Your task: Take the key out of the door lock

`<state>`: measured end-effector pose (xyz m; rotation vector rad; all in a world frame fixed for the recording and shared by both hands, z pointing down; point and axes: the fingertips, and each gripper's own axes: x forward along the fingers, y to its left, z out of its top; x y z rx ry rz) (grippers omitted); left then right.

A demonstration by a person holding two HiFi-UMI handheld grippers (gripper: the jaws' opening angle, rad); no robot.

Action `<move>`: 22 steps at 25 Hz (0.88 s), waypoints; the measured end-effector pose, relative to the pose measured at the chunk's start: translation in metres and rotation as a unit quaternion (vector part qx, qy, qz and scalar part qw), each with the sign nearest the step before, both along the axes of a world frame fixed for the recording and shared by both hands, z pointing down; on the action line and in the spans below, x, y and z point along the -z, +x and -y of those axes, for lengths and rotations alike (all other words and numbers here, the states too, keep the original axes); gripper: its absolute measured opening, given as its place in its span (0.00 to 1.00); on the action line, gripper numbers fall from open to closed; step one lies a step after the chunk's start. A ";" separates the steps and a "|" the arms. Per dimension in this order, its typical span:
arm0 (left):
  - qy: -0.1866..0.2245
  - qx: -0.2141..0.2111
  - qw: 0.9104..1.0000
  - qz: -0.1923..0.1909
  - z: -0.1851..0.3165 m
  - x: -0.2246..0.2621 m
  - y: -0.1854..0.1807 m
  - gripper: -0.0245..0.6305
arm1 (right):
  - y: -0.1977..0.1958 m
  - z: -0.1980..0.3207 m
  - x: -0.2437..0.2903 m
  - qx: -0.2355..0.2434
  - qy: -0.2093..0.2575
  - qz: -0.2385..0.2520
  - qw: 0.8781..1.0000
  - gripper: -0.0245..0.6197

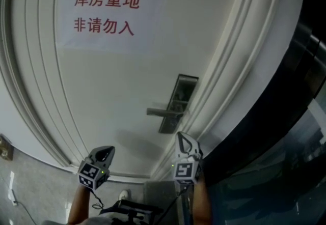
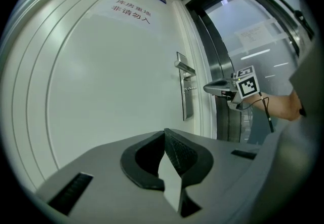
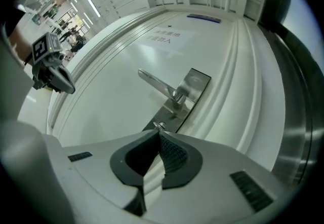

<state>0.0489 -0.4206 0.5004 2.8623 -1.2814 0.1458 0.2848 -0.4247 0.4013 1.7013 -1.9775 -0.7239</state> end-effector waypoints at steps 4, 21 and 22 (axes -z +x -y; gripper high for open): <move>0.000 0.004 1.000 -0.005 0.002 0.000 -0.005 0.05 | -0.012 0.005 0.008 -0.008 0.025 -0.083 0.996 0.06; -0.002 0.017 1.000 -0.015 0.004 -0.002 -0.026 0.05 | -0.023 0.019 0.009 -0.060 0.057 -0.348 0.934 0.06; -0.002 0.017 1.000 -0.015 0.004 -0.002 -0.026 0.05 | -0.022 0.019 0.009 -0.061 0.057 -0.354 0.932 0.06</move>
